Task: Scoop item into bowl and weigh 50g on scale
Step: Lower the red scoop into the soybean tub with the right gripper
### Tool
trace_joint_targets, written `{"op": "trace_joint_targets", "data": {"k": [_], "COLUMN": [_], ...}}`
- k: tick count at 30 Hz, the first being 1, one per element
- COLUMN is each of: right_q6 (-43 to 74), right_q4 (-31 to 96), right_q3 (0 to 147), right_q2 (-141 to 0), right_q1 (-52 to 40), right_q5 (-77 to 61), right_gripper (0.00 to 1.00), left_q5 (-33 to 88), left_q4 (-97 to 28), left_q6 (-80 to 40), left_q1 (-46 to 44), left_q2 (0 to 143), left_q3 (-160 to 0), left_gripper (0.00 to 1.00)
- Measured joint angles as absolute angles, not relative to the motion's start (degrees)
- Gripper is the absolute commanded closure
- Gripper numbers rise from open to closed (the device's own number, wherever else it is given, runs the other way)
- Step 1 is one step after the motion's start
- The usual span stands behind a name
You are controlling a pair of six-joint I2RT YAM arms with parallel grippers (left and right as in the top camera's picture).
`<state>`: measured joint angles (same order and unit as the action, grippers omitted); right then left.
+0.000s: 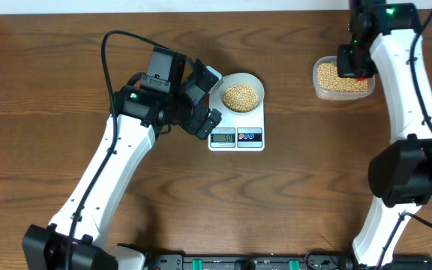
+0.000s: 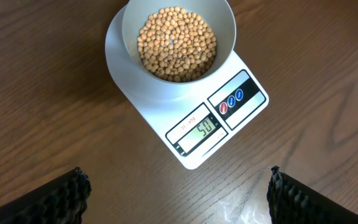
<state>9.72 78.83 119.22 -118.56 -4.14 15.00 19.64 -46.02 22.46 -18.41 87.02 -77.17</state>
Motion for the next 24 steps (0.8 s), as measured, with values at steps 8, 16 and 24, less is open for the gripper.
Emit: {"op": "trace_joint_targets", "data": {"k": [8, 16, 24], "right_q6": [14.2, 23.6, 29.8], "right_q4": [78.5, 77.3, 76.9], "right_q3": [119.2, 119.2, 119.2], "right_q2": [-118.6, -118.6, -118.6], "right_q1": [-4.9, -1.8, 2.0], "right_q5": [17.7, 7.2, 1.4], "right_gripper": [0.99, 0.99, 0.99], "left_q5": [19.6, 19.6, 19.6], "left_q4": [-46.0, -46.0, -46.0], "left_q6": [22.5, 22.5, 22.5], "left_q1": [-18.4, -18.4, -18.4], "left_q2": [87.0, 87.0, 87.0], "left_q3": [-77.2, -77.2, -77.2], "left_gripper": [0.07, 0.07, 0.07]}}
